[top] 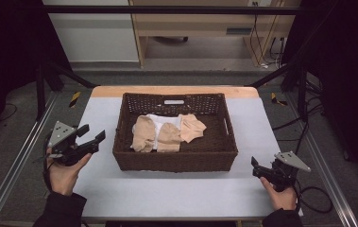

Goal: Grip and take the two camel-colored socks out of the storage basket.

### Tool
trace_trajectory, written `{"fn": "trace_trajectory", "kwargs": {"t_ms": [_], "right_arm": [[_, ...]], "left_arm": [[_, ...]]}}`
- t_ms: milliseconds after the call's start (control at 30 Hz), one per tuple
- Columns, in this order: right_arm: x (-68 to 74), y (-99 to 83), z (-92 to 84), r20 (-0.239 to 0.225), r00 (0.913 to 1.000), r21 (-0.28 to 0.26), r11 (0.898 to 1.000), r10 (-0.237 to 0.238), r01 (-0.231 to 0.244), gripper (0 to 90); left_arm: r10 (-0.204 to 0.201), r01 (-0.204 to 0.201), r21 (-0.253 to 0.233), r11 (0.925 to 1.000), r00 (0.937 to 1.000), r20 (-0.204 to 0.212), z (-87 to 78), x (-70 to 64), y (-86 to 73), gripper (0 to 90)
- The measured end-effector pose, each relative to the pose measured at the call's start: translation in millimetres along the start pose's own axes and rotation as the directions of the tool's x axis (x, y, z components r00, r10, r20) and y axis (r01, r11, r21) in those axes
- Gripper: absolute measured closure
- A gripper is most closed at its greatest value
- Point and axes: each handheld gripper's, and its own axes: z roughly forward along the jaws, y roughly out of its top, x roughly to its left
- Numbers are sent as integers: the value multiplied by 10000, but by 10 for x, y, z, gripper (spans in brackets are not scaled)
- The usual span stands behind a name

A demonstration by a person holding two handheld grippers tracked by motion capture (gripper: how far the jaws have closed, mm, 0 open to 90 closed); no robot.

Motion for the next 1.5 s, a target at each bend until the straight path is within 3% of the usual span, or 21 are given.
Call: {"fn": "trace_trajectory", "kwargs": {"t_ms": [167,633,800,933,1300,1500], "right_arm": [[4,-1,5,-18,10000,16,10000,-12,12,35],[-2,16,12,16,10000,-72,10000,36,-36,34],[2,18,16,43,10000,-37,10000,-2,3,34],[2,20,18,58,10000,-14,10000,-38,38,34],[-2,19,21,110,9999,15,10000,-52,52,34],[-2,20,29,158,9999,18,10000,-62,62,34]], "left_arm": [[-173,173,-44,9998,9997,167,130,-67,109,343],[281,-289,245,9993,9991,333,485,-321,433,343],[222,-228,118,9997,9986,473,590,-389,516,355],[197,-195,-46,9998,9986,499,691,-437,549,371],[79,-83,62,9999,9988,485,1027,-545,579,376],[84,-96,446,9990,9996,271,1237,-605,535,387]]}}
